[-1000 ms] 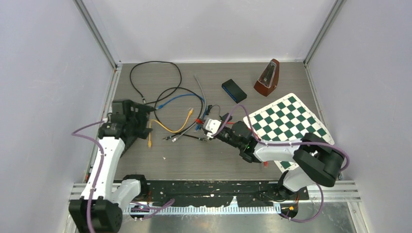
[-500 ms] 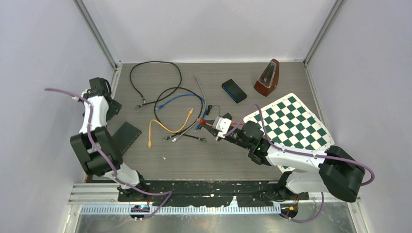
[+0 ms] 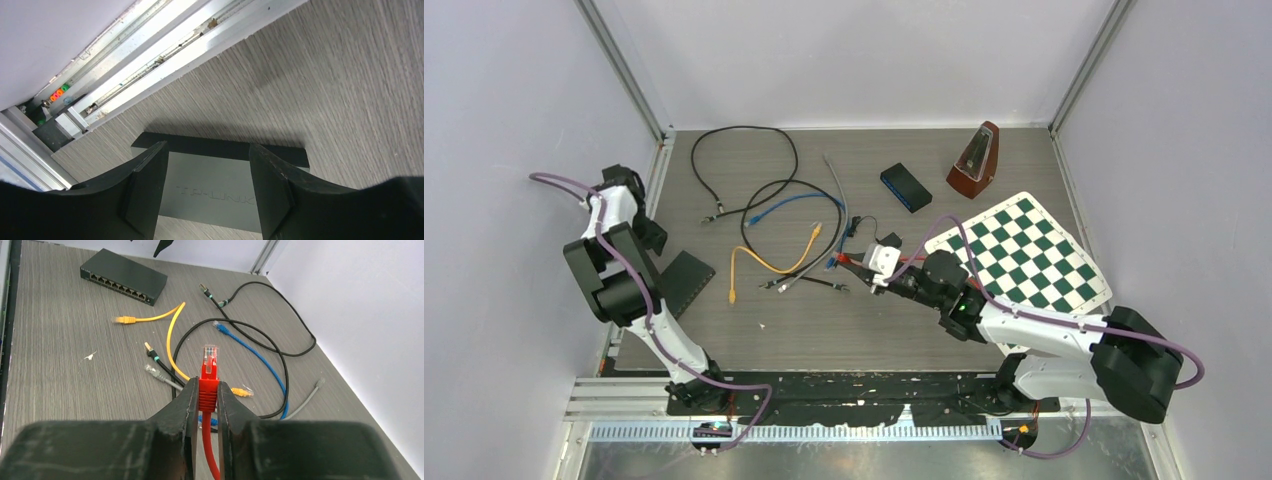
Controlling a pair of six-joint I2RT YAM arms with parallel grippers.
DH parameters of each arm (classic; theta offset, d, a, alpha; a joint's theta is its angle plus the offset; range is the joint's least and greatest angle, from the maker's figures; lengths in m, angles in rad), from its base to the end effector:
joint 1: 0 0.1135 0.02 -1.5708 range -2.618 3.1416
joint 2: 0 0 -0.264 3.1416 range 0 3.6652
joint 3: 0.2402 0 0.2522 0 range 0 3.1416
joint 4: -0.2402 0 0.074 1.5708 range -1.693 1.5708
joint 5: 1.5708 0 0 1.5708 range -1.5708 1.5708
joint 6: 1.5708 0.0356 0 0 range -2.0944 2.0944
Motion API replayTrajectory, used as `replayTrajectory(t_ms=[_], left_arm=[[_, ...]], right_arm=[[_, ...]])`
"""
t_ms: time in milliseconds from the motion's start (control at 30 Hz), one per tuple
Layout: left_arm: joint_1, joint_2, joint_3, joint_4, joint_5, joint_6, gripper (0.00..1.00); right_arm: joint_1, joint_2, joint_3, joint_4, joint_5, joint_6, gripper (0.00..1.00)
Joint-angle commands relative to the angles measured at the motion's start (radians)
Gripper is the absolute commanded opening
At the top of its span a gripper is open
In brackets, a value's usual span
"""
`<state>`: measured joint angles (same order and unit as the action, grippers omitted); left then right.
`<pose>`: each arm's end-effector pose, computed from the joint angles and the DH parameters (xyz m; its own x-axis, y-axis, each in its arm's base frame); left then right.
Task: Insert the plug into the switch port
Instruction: Insert the connector into the switch port.
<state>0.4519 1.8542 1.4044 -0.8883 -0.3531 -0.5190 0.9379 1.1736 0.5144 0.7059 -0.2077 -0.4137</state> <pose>0.3232 0.1706 0.2100 -0.5213 -0.7704 -0.3671 -0.8523 0.4920 0.1778 0.1461 0.2115 0.2594 0.3914 -0.1314 -0.9108 -0.8229 0.3930 -0.4104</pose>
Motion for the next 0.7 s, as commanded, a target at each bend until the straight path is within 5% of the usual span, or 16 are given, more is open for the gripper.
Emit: replayTrajectory(t_ms=[0,400,667], left_arm=[[0.029,-0.009,-0.014,-0.028,0.057,0.004,0.62],[0.102,0.009,-0.104,-0.022,0.201,-0.005,0.6],[0.118,-0.08,-0.196,-0.013,0.252,-0.048,0.57]], right_arm=[[-0.005,0.015,0.055,-0.015,0.006,0.039,0.05],[0.0,0.132,0.188,-0.173,-0.031,0.226,0.05],[0.099,0.375,0.381,-0.287,0.06,0.332,0.05]])
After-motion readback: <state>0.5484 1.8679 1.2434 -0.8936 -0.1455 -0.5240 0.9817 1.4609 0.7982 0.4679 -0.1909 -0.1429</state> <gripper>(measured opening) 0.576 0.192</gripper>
